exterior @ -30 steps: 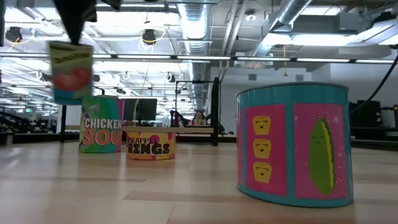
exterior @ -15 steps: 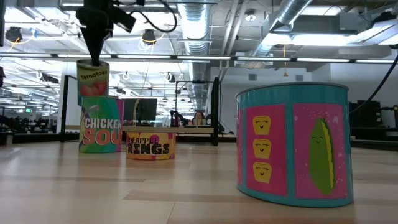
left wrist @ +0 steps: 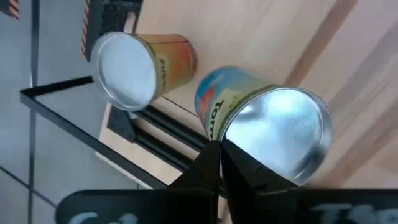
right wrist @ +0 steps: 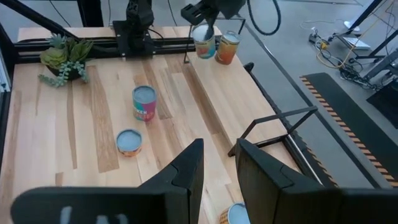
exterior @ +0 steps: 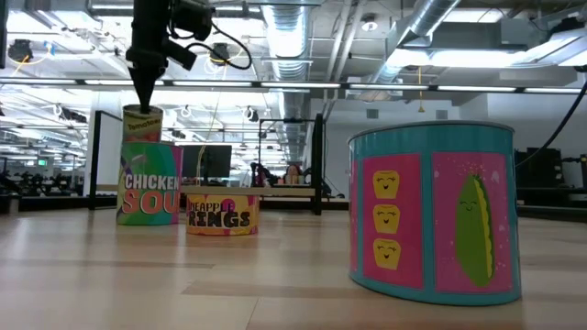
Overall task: Pick and place cans onto a shelf
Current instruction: Put the tomatoes can on the shelf aligned with the green peas can
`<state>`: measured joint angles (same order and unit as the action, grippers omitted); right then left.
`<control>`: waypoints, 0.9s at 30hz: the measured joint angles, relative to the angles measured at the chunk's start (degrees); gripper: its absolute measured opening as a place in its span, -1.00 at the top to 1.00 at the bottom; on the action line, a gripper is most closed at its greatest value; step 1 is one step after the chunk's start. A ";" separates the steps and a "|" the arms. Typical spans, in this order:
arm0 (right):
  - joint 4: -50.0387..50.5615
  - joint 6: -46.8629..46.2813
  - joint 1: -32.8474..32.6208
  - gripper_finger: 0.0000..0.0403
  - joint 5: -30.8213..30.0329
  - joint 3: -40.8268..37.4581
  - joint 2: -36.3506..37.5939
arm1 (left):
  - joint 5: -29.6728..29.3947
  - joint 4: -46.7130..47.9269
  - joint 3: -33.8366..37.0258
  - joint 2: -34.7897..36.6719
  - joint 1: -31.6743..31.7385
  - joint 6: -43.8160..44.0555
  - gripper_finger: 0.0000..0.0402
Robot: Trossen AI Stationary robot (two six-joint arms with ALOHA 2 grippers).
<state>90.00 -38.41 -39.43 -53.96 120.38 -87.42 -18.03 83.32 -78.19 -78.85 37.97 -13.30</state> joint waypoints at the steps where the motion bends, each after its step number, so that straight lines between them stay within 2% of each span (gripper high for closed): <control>1: 0.02 0.07 0.28 0.42 0.01 0.00 0.00 | -0.21 -0.46 0.49 -0.02 0.59 -0.76 1.00; 15: 0.02 1.59 2.89 0.43 -0.05 0.00 0.00 | 1.23 -5.20 6.35 -0.03 1.96 -2.60 1.00; 27: 0.02 2.93 3.64 0.43 -0.14 0.00 0.00 | 2.13 -6.31 6.40 -0.02 3.45 -4.82 1.00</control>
<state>90.02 -35.48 -35.79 -54.11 120.38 -87.42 -15.90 77.01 -71.79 -78.87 41.42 -18.12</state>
